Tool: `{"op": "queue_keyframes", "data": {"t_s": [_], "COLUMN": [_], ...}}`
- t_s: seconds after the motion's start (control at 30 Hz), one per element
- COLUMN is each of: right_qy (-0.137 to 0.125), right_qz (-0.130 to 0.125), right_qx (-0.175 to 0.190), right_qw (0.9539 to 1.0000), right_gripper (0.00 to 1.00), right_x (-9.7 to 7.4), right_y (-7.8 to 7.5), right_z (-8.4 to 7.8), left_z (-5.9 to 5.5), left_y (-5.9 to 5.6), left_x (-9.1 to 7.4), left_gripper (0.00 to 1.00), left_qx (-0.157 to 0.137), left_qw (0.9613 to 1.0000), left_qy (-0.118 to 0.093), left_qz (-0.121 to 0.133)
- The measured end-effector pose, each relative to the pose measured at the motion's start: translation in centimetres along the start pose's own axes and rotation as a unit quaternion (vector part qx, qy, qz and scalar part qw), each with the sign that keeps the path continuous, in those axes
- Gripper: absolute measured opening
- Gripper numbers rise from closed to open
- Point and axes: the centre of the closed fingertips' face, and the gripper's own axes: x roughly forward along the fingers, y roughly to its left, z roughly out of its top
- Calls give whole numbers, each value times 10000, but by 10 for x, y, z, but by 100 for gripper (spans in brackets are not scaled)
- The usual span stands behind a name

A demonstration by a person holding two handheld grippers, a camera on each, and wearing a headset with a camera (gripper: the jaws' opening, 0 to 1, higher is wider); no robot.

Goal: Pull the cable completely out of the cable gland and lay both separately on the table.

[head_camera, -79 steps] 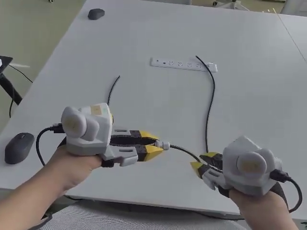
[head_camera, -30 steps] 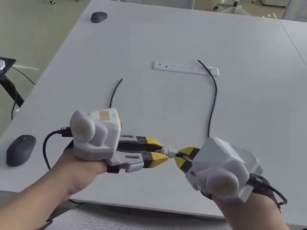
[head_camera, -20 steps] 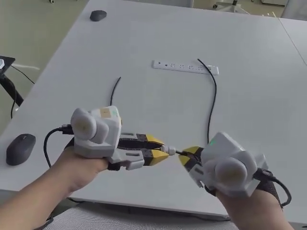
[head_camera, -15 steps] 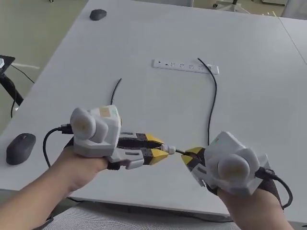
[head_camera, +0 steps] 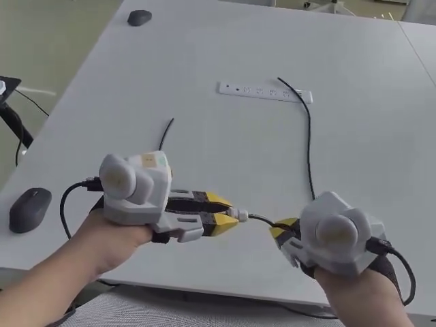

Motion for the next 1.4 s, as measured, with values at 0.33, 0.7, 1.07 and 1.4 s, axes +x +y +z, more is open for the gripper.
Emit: {"op": "queue_keyframes", "data": {"t_s": [0.33,0.7,1.07,1.4], "right_qy": [185,212,-98,-428], "right_qz": [-21,81,52,124], "right_qx": [972,1478,941,234], "right_qw": [9951,9888,9955,9987], "right_gripper": [0,0,1,8], "right_x": [7,9,-5,-21], "right_y": [-13,-8,-8,-8], "right_z": [-15,-20,-13,10], "left_z": [0,-3,1,5], "left_y": [2,1,8,7], "left_x": [4,5,1,2], "left_gripper": [15,15,15,15], "left_qx": [-13,-31,-72,-83], "left_qw": [10000,10000,9999,9999], "left_qy": [9,35,-35,-40], "left_qz": [-14,-1,122,124]}}
